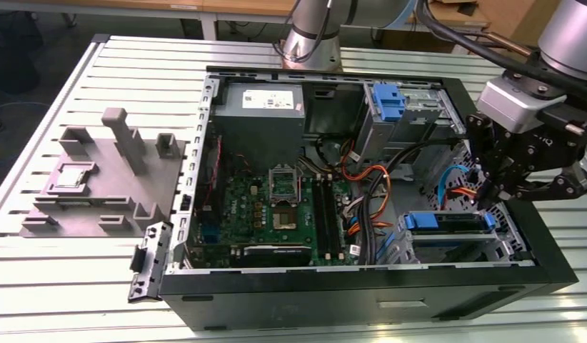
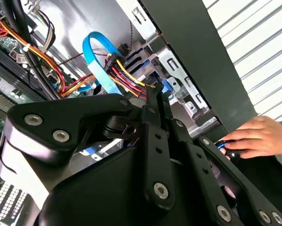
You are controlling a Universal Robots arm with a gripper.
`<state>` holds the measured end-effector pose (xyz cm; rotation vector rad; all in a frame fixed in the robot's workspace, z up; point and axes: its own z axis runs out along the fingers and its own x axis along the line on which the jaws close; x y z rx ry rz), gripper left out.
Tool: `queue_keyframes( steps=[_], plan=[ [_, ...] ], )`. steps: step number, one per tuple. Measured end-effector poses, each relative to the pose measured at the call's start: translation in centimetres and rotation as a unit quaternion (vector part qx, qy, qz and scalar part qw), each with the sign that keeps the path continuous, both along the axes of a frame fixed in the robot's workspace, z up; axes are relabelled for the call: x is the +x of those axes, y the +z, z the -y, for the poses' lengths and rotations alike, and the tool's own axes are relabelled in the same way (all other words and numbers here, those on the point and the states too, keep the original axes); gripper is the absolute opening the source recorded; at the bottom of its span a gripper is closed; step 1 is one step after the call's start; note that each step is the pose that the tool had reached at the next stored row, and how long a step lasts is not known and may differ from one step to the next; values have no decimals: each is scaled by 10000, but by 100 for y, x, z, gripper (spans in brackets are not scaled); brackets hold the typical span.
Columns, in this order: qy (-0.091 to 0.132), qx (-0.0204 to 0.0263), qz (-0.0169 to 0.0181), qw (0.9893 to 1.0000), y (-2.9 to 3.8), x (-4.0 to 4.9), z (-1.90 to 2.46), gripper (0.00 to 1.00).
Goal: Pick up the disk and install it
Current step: 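Insert the first disk wire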
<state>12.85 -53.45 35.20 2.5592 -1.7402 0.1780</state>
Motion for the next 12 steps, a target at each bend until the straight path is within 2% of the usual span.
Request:
queue_keyframes(
  steps=[2,6,12],
  plan=[
    [-67,0,-18,10000,-4,-1,1,16],
    [-282,0,-20,9996,-9,-1,4,16],
    [-406,0,-23,9992,-16,0,4,16]
  ],
)
